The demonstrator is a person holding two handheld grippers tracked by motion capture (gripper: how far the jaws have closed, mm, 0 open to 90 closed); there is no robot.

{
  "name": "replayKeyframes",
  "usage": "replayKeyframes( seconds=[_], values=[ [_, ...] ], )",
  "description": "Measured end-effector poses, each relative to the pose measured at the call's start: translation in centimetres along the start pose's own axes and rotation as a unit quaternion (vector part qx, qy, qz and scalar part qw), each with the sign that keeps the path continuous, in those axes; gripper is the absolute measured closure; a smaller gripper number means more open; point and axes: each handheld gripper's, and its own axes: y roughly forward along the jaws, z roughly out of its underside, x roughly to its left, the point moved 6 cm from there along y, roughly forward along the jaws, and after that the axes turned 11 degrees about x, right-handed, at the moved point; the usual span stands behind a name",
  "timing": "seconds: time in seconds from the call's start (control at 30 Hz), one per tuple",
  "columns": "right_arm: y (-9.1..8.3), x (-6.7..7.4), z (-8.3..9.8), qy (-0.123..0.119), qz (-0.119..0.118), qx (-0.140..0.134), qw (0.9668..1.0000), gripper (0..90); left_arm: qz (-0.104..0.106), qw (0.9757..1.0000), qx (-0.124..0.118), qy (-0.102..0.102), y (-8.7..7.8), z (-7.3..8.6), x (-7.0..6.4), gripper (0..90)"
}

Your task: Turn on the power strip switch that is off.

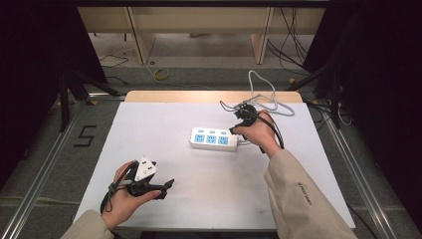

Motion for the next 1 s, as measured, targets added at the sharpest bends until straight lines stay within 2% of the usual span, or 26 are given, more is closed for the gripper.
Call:
replayKeyframes(
  seconds=[0.43, 1.0],
  values=[
    [-1.0, 0.0, 1.2, -0.003, -0.004, -0.017, 0.9998, 62.4, 0.000, 1.0000, -0.001, -0.003, 0.0, 0.0, 0.0, 17.5],
    [-2.5, -1.0, 4.1, -0.007, -0.003, -0.035, 0.9994, 54.6, -0.001, 1.0000, 0.000, -0.007, 0.0, 0.1, 0.2, 17.4]
  ],
)
